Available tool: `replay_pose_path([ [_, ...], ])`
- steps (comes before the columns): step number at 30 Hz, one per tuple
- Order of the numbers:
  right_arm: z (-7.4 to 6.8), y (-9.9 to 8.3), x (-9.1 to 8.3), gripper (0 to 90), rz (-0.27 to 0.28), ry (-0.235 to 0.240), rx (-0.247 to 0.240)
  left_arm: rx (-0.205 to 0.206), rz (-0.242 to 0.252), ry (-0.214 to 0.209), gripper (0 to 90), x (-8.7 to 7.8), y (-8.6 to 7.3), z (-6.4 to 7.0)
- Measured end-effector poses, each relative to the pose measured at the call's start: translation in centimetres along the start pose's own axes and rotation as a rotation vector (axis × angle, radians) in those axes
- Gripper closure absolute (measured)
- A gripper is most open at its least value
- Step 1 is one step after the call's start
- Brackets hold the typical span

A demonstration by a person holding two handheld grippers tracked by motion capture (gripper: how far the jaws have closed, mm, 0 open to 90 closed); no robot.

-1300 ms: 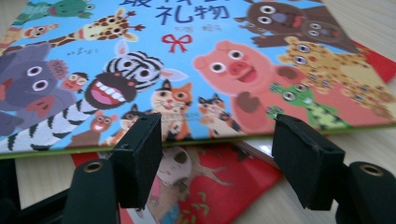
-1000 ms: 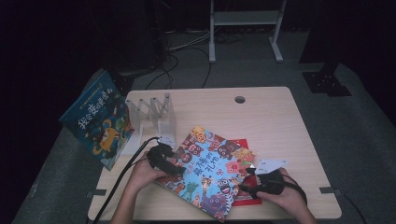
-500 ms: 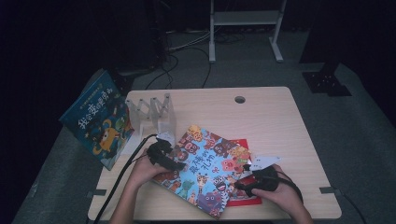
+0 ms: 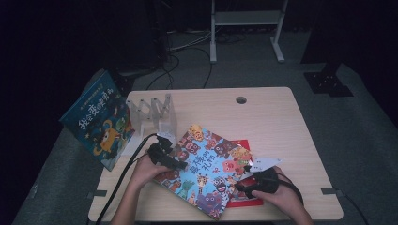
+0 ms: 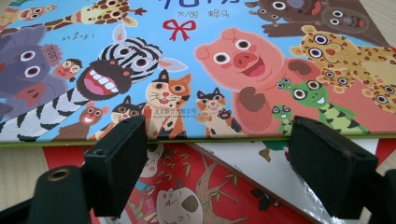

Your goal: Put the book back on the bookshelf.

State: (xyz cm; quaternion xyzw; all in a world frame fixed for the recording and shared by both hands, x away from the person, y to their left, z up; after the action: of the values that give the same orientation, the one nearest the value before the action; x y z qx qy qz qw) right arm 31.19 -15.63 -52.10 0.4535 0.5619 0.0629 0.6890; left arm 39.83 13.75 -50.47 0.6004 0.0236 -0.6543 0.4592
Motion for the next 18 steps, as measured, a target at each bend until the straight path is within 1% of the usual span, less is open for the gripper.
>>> replay_pose_path([
  [4, -0.1, 0.1, 0.0, 18.2, -0.005, -0.005, 0.008, 0.015, 0.013, -0.009, 0.8, -0.9, 0.5, 0.2],
  [6, -0.1, 0.1, 0.1, 18.2, -0.004, -0.007, 0.01, 0.035, 0.012, 0.005, 0.8, -1.4, 0.8, 0.3],
  [7, -0.1, 0.2, 0.1, 18.2, -0.004, -0.009, 0.012, 0.038, 0.015, 0.008, 0.8, -1.6, 1.0, 0.4],
  [9, -0.2, 0.2, 0.2, 18.2, -0.005, -0.012, 0.013, 0.05, 0.018, 0.0, 0.7, -2.2, 1.4, 0.6],
  [11, -0.1, 0.3, 0.2, 18.1, -0.008, -0.013, 0.014, 0.05, 0.026, -0.003, 0.8, -2.7, 1.8, 0.8],
  [13, -0.2, 0.3, 0.2, 18.0, -0.009, -0.01, 0.027, 0.074, 0.025, 0.002, 0.9, -3.2, 2.1, 1.1],
  [16, -0.2, 0.4, 0.2, 18.0, -0.018, -0.014, 0.03, 0.101, 0.034, 0.002, 0.9, -4.2, 2.9, 1.6],
  [18, -0.2, 0.4, 0.2, 17.9, -0.02, -0.016, 0.036, 0.113, 0.041, 0.008, 3.2, -4.7, 3.3, 1.9],
])
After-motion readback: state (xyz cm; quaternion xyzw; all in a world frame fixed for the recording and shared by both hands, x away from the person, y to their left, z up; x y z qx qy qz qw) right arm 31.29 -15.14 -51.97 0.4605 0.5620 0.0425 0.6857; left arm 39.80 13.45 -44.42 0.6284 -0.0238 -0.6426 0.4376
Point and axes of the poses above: each handheld gripper's, and its own axes: x roughly forward along the jaws, y roughly out of its top, z roughly to its right, the point moved 6 cm from there along x, roughly forward along the jaws, and after that the axes turned 5 degrees about -z, right-handed, at the moved point
